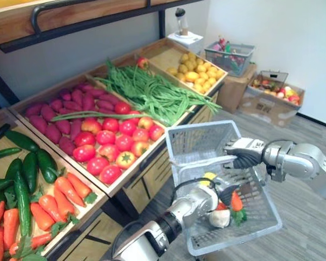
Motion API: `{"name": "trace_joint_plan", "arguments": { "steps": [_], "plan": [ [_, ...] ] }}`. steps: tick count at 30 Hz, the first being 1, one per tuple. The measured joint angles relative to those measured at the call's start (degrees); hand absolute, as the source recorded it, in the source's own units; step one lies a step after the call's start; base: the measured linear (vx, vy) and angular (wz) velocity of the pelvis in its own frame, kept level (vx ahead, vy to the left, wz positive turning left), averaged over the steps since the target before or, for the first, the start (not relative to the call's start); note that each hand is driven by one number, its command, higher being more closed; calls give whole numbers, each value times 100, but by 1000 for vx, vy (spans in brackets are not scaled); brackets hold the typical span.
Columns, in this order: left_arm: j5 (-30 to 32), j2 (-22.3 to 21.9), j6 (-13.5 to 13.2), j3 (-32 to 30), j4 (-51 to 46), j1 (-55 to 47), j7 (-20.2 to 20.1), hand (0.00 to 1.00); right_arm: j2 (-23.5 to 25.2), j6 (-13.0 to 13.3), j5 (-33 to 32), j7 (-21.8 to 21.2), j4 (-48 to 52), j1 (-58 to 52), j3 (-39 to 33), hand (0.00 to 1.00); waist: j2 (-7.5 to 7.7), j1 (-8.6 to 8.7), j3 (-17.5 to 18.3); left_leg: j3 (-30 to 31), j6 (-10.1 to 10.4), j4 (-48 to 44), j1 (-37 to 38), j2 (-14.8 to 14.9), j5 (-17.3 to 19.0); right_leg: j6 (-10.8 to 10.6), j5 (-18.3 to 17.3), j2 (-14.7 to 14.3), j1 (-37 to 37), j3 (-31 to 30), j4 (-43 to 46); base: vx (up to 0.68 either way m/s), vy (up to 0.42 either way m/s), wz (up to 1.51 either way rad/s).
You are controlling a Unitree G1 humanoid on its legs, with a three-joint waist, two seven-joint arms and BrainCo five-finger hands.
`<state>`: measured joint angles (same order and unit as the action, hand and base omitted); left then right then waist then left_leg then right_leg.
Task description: Pick vegetable in the basket
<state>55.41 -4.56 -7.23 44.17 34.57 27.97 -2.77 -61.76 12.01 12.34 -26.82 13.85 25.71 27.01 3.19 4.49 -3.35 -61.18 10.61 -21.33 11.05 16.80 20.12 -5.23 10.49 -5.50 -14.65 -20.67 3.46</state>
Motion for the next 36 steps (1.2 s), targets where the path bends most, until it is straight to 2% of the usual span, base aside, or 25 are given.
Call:
{"name": "trace_joint_plan", "arguments": {
  "steps": [5,11,18,21,22,24,25,27,30,32,36],
  "plan": [
    [-395,38,-118,249,-685,0,-39,0,21,-5,2,0,5,-422,-408,100,-9,-3,-149,162,-38,-100,-114,38,48,-2,-3,78,-3,144,6,-16,-15,17],
    [-1581,457,-341,480,-2108,-38,-95,0,576,-13,22,64,-343,-1165,-1166,100,-16,-15,-184,494,-50,-189,-316,79,50,-7,-42,203,-15,437,43,-16,-21,27],
    [-2643,1205,-320,624,-3000,-519,-208,0,1801,-25,459,704,-1467,-1554,-1766,100,-36,-30,-187,954,-138,-310,-607,98,54,-6,-81,398,-17,825,73,-17,-15,31],
    [-3085,1436,-292,787,-3697,-715,-227,0,2352,-172,586,1063,-2256,-1664,-2167,100,-53,-125,-182,1229,-199,-377,-793,102,46,-8,-109,504,-18,1062,80,-11,-2,40],
    [-3227,1454,-349,843,-3857,-714,-247,0,2452,-223,587,1146,-2446,-1665,-2257,100,-56,-155,-184,1275,-206,-391,-822,103,47,-8,-110,522,-17,1095,79,-9,7,47],
    [-3932,1471,-725,1251,-4809,-710,-275,0,2833,-466,592,1508,-3214,-1664,-2551,100,-69,-300,-177,1472,-240,-404,-918,79,29,-18,-124,621,-2,1282,81,3,18,42],
    [-4010,1475,-837,1354,-5022,-711,-276,0,2923,-506,592,1563,-3388,-1662,-2625,100,-71,-342,-175,1506,-245,-404,-946,75,26,-18,-126,636,8,1315,81,-1,18,44],
    [-4467,1593,-1097,1523,-5501,-715,-278,0,3144,-664,592,1750,-3849,-1664,-2821,100,-94,-351,-171,1772,-287,-394,-1073,25,1,-20,-171,753,60,1550,91,-12,20,56],
    [-5155,1976,-1100,1480,-5631,-738,-262,0,3416,-783,714,2005,-4356,-1809,-3428,100,-138,-383,-153,2215,-426,-280,-1201,-136,-87,-36,-293,981,147,1958,198,-27,33,70],
    [-5309,2127,-1098,1414,-5648,-815,-249,0,3538,-808,740,2135,-4599,-1891,-3794,100,-166,-392,-139,2492,-460,-164,-1269,-262,-154,-37,-354,1130,209,2214,237,-15,34,85],
    [-5714,2357,-1091,972,-6139,-1205,-199,0,3930,-833,734,2477,-4972,-2308,-4617,100,-221,-558,-87,3114,-559,135,-1488,-539,-403,-33,-402,1451,310,2899,251,5,16,84]
  ]
}}
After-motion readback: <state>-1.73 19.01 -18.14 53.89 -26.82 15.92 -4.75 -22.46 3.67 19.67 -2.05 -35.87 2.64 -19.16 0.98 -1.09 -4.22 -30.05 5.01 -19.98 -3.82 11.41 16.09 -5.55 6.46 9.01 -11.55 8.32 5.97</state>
